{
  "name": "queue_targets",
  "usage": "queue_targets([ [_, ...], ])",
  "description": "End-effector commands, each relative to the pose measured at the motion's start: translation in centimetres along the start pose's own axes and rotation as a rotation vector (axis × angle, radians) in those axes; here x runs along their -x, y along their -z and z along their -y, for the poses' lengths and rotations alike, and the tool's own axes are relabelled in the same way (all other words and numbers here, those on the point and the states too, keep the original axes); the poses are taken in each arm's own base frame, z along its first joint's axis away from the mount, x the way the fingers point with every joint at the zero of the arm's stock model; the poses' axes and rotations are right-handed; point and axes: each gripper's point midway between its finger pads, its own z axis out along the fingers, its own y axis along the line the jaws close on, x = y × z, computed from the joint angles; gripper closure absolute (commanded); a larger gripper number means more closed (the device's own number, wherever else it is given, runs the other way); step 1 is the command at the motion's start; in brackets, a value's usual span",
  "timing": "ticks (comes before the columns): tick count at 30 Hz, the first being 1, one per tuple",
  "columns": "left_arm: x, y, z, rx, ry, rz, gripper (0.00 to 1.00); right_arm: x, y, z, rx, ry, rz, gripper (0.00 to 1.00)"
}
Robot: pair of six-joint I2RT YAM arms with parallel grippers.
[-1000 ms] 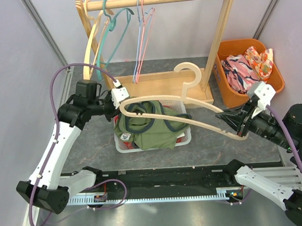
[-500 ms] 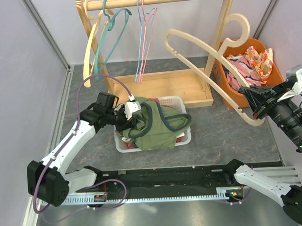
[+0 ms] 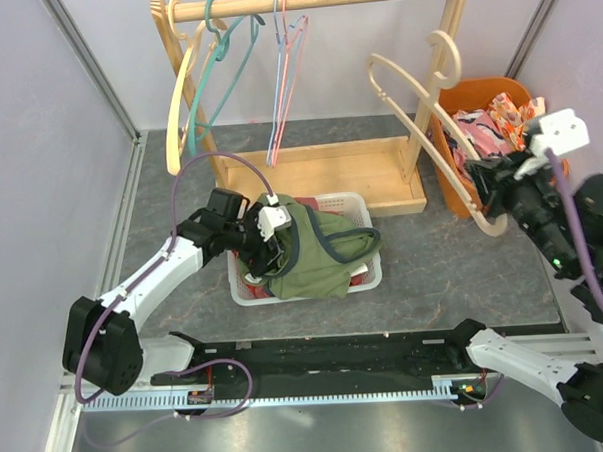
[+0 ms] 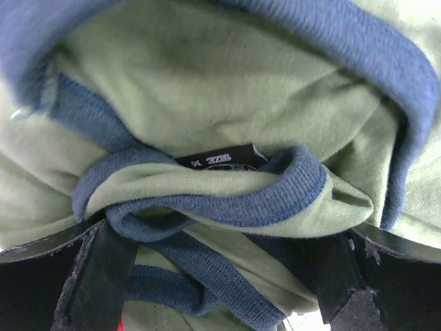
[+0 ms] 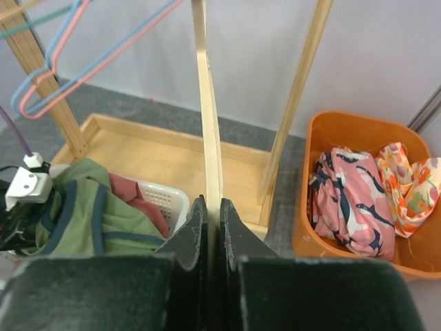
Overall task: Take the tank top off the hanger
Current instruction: Remove the tank top from the hanger, then place the hanger at the clothesline.
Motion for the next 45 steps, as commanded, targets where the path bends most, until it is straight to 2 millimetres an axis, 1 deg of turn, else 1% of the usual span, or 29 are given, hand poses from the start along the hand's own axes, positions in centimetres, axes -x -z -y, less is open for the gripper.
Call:
queue_targets([
  [1,1.2,1.7,-1.2,0.109,-0.048,0.024,0.0,0.3,-3.4,-0.5,-0.037,0.015,-0.002,1.0],
  [2,1.6,2.4,-1.2,0.114,-0.052,0.029,0.0,0.6,-4.3,-0.5,-0.048,0.023,0.002,1.0],
  [3,2.9,3.8,-1.1,0.129,-0.058,0.051,0.0,1.4,-4.4,-0.4,-0.054,0.019,0.02,1.0],
  [4,3.5,4.6,-1.0,0.138,-0.057,0.06,0.0,1.9,-4.7,-0.4,-0.059,0.017,0.03,1.0],
  [5,4.1,5.4,-1.2,0.161,-0.057,0.068,0.0,2.2,-5.6,-0.9,-0.052,0.014,0.038,1.0],
  [6,5.4,6.5,-1.5,0.182,-0.068,0.092,0.0,2.8,-5.9,-1.1,-0.046,0.008,0.051,1.0],
  [7,5.6,7.6,-1.1,0.19,-0.068,0.093,0.0,3.0,-6.3,-1.3,-0.042,0.006,0.054,1.0],
  [8,6.0,8.2,-1.0,0.2,-0.071,0.1,0.0,3.2,-7.3,-1.7,-0.037,0.008,0.05,1.0],
  [9,6.8,9.1,-1.1,0.216,-0.068,0.119,0.0,3.0,-8.0,-2.1,-0.027,0.011,0.041,1.0],
  [10,6.9,9.8,-0.7,0.221,-0.057,0.122,0.0,3.1,-8.4,-2.2,-0.027,0.013,0.04,1.0],
  [11,7.1,10.3,-0.5,0.217,-0.053,0.124,0.0,3.1,-9.5,-2.6,-0.027,0.016,0.036,1.0],
  [12,8.0,11.2,-0.4,0.224,-0.06,0.144,0.0,3.1,-9.9,-2.7,-0.027,0.022,0.035,1.0],
  [13,8.1,11.8,0.2,0.213,-0.058,0.143,0.0,3.2,-10.4,-2.7,-0.034,0.026,0.038,1.0],
  [14,9.0,12.7,0.3,0.22,-0.071,0.166,0.0,3.4,-11.2,-2.9,-0.039,0.026,0.045,1.0],
  [16,9.4,13.7,1.3,0.199,-0.078,0.181,0.0,3.8,-12.3,-3.1,-0.049,0.031,0.059,1.0],
  [18,10.3,14.9,2.0,0.189,-0.092,0.209,0.01,3.9,-13.1,-3.2,-0.056,0.038,0.06,1.0],
  [19,10.5,15.6,2.4,0.183,-0.092,0.213,0.01,3.9,-13.8,-3.4,-0.059,0.041,0.055,1.0],
  [20,10.6,16.0,2.7,0.177,-0.094,0.21,0.04,3.9,-14.2,-3.4,-0.064,0.044,0.055,1.0],
  [22,11.3,17.1,3.2,0.173,-0.11,0.225,0.06,4.2,-15.0,-3.3,-0.086,0.046,0.068,1.0],
  [23,10.9,17.4,3.7,0.161,-0.124,0.212,0.06,4.2,-15.2,-3.2,-0.093,0.045,0.073,1.0],
  [26,11.2,18.9,4.6,0.168,-0.183,0.235,0.05,4.2,-16.4,-3.0,-0.123,0.04,0.085,1.0],
  [30,11.9,20.0,4.6,0.195,-0.19,0.261,0.0,3.5,-18.6,-3.0,-0.144,0.031,0.071,1.0],
  [33,11.9,19.9,4.2,0.213,-0.185,0.257,0.0,3.1,-20.0,-2.7,-0.139,0.004,0.07,1.0],
  [34,11.8,19.9,4.0,0.219,-0.179,0.25,0.0,2.9,-20.5,-2.0,-0.15,-0.005,0.067,1.0],
  [36,11.7,19.7,3.4,0.237,-0.163,0.237,0.0,2.3,-21.5,-2.1,-0.125,-0.029,0.056,1.0],
  [37,11.6,19.6,3.3,0.242,-0.157,0.232,0.01,2.1,-21.9,-1.6,-0.129,-0.029,0.051,1.0],
  [40,11.5,19.6,2.7,0.27,-0.147,0.229,0.0,1.0,-22.8,-1.9,-0.103,-0.065,0.028,1.0],
  [44,11.9,19.9,2.0,0.302,-0.135,0.242,0.0,-0.3,-22.9,-2.7,-0.066,-0.081,0.011,1.0],
  [45,12.0,19.9,1.9,0.307,-0.133,0.246,0.0,-1.1,-23.0,-3.1,-0.045,-0.09,-0.006,1.0],
])
